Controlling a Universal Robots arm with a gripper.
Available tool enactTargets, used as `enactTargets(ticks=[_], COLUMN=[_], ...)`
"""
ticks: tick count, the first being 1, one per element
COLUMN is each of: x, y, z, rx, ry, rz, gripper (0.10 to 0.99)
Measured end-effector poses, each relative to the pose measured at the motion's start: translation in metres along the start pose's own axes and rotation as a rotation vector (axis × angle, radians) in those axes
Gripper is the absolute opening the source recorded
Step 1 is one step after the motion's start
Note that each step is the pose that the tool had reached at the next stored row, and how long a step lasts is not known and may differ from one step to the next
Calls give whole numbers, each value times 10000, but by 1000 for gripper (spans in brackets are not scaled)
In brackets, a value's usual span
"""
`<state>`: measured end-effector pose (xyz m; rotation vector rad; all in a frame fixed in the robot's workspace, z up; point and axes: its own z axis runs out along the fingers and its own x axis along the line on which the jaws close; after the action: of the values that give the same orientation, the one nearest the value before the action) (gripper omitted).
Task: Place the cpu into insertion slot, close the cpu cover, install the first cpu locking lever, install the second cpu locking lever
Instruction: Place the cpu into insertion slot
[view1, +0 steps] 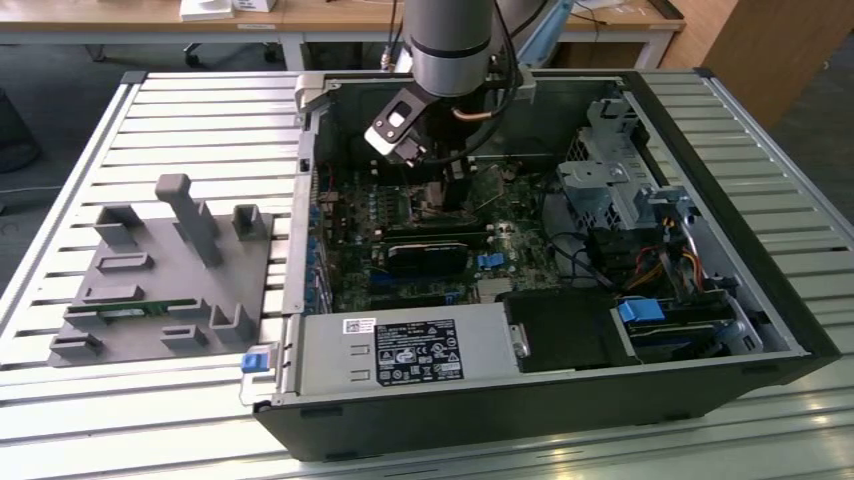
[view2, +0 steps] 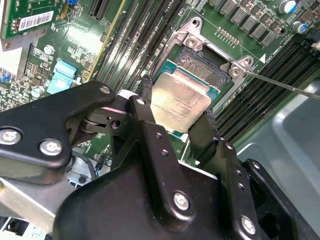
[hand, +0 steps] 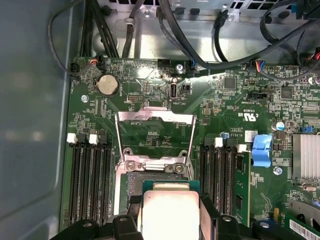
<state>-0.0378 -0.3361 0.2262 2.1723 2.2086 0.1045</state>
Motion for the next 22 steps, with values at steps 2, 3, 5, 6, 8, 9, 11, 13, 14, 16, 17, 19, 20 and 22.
enactTargets(ticks=[2,3,5,6,8,9,11,13,14,16,17,19,20,22], x=[0,0,0,0,0,0,0,0,0,0,0,0,0,-1], y=[-3,-5,-7,-8,-10,-11,-12,-13,-13,-14,-14,-17,-18,-19], z=[5,7,11,13,18,20,24,29,31,35,38,43,46,51], rx=[0,0,0,0,0,0,0,1,1,0,0,1,1,2], ry=[0,0,0,0,0,0,0,0,1,0,1,0,0,0], rz=[-1,-1,0,0,0,0,-1,0,0,0,0,0,0,-1], gripper=[541,541,541,541,541,541,541,541,541,541,541,541,541,541])
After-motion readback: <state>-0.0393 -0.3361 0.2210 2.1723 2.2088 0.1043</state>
